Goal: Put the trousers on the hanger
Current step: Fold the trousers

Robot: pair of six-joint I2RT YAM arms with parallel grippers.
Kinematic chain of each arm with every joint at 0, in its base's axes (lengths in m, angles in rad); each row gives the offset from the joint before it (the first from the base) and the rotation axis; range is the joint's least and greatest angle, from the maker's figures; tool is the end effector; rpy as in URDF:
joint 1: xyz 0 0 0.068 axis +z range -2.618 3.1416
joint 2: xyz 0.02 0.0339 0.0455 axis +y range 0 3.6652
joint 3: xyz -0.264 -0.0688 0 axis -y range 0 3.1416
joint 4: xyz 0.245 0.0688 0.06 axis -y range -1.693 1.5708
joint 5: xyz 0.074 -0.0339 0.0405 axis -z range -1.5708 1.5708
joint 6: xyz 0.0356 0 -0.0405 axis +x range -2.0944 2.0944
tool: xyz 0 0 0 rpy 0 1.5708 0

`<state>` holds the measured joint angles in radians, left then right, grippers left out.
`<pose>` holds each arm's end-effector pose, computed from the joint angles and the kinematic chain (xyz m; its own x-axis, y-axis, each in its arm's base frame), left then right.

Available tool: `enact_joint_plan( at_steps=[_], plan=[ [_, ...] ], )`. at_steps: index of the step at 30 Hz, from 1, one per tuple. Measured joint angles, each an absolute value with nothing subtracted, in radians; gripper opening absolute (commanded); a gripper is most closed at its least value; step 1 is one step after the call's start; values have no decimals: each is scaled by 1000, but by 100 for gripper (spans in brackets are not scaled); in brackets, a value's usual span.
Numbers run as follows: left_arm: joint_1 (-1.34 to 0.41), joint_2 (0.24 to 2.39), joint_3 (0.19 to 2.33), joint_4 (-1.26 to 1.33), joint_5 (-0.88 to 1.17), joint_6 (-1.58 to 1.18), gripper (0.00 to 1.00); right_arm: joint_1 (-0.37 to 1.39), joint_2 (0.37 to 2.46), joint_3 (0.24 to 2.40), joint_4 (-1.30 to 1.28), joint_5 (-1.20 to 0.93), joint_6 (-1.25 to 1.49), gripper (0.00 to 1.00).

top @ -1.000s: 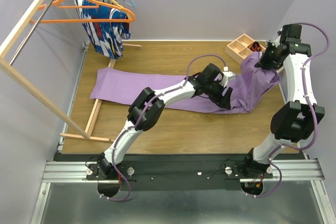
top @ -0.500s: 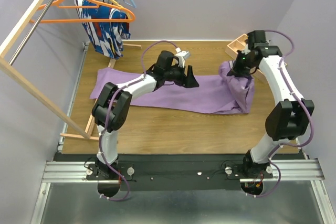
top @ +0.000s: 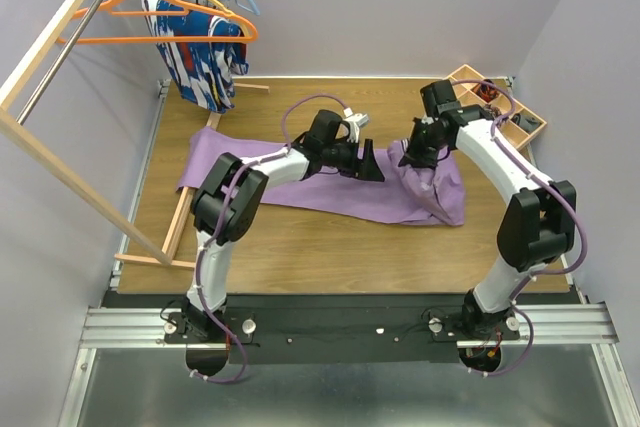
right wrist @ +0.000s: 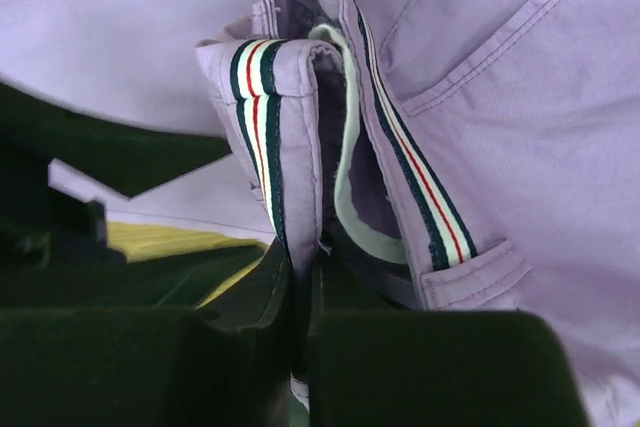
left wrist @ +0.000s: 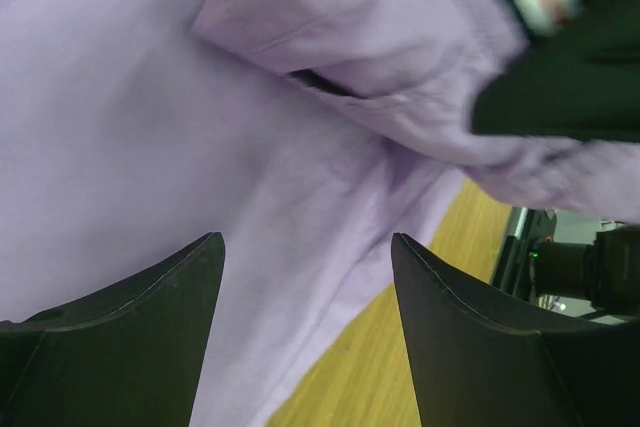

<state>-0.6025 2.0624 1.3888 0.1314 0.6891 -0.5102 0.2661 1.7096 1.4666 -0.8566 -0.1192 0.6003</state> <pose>0.3666 -0.2796 0.1879 -0.8038 0.0954 -0.5873 0.5657 0.4284 -0.7046 0.3447 0.0983 0.2768 -0.8863 0.3398 -0.3147 0.2272 0.9111 0.3439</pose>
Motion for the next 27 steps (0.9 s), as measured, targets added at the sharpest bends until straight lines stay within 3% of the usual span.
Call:
enact_joint_plan(
  at_steps=[2, 5, 13, 17, 27],
  plan=[
    [-602, 2106, 1411, 110, 692, -510, 76, 276, 1714, 1462, -850, -112, 621, 61],
    [-600, 2163, 1425, 76, 696, -511, 76, 305, 1728, 1462, -831, -107, 630, 70],
    [-594, 2185, 1440, 52, 723, -517, 76, 413, 1760, 1499, -829, -119, 632, 74],
    [-584, 2185, 1438, 54, 725, -519, 76, 413, 1738, 1524, -826, -128, 646, 80],
    [-564, 2127, 1349, 91, 765, -524, 77, 348, 1596, 1499, -806, -82, 658, 80]
  ],
)
